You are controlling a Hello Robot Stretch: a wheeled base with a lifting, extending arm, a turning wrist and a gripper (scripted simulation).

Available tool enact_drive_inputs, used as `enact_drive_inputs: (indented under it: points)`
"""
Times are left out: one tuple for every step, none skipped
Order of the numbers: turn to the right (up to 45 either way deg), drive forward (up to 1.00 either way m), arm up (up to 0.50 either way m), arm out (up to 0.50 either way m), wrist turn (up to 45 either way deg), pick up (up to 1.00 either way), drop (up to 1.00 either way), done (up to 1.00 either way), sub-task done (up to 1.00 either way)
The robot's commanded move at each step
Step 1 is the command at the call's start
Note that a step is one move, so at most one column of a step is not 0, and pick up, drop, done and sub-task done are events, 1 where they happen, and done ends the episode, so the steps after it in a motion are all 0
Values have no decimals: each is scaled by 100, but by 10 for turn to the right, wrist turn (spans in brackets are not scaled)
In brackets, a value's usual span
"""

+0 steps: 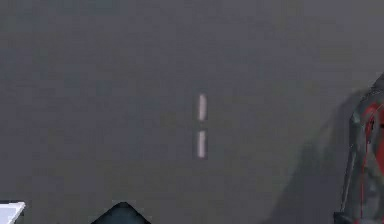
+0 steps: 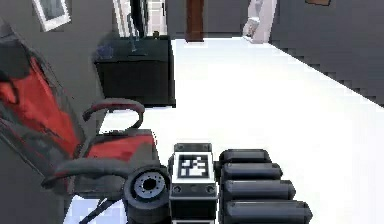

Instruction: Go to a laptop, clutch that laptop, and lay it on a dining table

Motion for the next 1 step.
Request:
enact_drive_inputs:
  points:
    - [-150, 0, 0, 0, 0, 0, 0, 0, 0]
